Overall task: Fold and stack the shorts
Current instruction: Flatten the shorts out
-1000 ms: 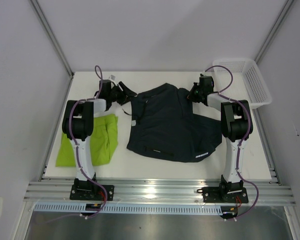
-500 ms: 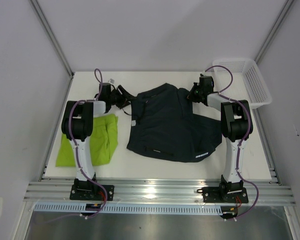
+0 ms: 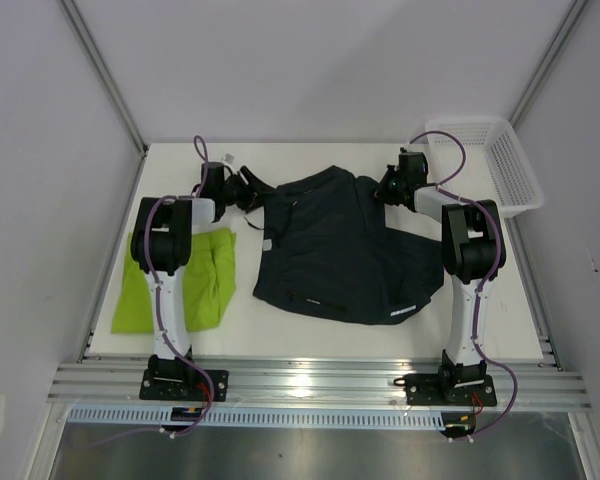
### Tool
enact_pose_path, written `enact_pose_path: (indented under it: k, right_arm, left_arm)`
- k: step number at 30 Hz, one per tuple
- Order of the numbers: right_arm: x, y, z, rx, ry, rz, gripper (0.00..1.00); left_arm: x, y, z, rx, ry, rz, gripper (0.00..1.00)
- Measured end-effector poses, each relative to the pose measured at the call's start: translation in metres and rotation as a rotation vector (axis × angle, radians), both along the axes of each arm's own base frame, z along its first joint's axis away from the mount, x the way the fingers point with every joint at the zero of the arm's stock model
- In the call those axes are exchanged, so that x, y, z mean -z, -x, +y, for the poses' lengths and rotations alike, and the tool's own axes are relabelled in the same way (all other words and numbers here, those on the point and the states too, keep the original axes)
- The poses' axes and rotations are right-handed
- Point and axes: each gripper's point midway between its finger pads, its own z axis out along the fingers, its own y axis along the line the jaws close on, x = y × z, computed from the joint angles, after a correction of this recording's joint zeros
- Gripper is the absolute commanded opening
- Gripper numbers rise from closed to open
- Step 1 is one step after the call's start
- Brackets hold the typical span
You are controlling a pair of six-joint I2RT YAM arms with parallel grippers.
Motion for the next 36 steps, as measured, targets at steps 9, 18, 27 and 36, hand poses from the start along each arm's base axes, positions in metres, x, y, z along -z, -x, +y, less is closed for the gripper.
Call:
enact_pose_path:
  k: [9,18,27,36]
  right_arm:
    - [0.0,0.0,0.001,-0.003,-0.003,0.0,0.0]
    - [0.0,0.001,0.002,-0.007,-0.003,0.001,0.0]
    - [0.0,0.001,0.003,-0.008,-0.004,0.001,0.0]
    - [0.015,0.021,-0.014,0.039,-0.049,0.025,0.0]
  left_arm:
    - [0.005,-0.007,-0.013,0.039,0.105,0.015,0.37]
    - [-0.001,-0.013,-0.016,0.046,0.181,-0.013,0.06]
    - [-0.01,-0.012,0.002,-0.003,0.248,-0.095,0.0]
    - [0.012,0.0,0.075,-0.235,0.181,-0.042,0.0]
